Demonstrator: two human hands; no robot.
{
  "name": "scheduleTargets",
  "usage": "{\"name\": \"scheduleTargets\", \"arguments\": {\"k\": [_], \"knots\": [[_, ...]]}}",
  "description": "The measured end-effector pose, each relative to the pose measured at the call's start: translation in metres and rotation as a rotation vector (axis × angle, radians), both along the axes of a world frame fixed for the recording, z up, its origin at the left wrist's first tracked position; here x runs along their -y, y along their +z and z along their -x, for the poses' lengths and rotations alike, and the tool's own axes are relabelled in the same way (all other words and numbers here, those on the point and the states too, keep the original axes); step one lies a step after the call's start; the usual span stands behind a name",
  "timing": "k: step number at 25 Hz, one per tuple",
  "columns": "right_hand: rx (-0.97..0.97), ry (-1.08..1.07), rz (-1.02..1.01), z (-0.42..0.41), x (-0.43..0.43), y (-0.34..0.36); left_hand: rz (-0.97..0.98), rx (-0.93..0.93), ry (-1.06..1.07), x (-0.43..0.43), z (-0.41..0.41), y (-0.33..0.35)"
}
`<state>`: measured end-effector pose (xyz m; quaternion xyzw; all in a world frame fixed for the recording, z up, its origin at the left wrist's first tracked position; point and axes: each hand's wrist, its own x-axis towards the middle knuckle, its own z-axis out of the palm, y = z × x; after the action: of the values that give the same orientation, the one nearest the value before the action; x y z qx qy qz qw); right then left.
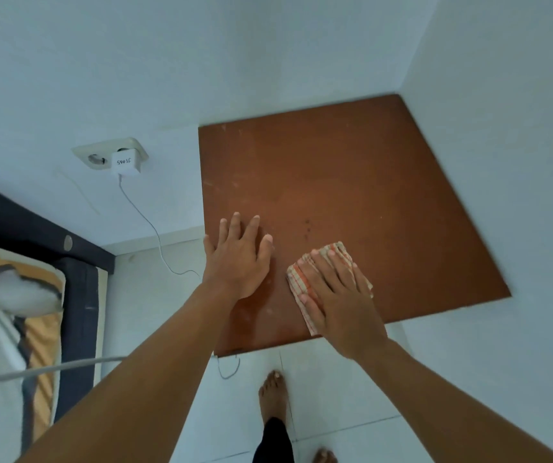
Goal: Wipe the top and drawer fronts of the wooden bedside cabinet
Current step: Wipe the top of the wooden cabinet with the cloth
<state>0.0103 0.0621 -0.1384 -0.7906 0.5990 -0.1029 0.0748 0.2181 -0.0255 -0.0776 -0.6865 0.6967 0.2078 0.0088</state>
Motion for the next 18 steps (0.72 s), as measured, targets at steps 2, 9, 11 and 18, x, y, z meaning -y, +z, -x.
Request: {"name": "scheduleTargets", "arguments": {"k": [2,9,11,18], "knots": [[0.082,0.006,0.069,0.012,-0.036,-0.008,0.003,-0.001,-0.006,-0.023,0.003,0.0],[0.188,-0.016,0.042,0.04,-0.131,-0.026,0.014,0.018,-0.01,-0.055,-0.001,0.006],[0.179,-0.021,-0.011,0.051,-0.144,-0.025,0.021,0.03,-0.007,-0.054,-0.002,0.009],[0.469,-0.06,0.117,0.04,-0.06,0.056,0.032,0.042,0.003,-0.018,-0.002,0.031]]}}
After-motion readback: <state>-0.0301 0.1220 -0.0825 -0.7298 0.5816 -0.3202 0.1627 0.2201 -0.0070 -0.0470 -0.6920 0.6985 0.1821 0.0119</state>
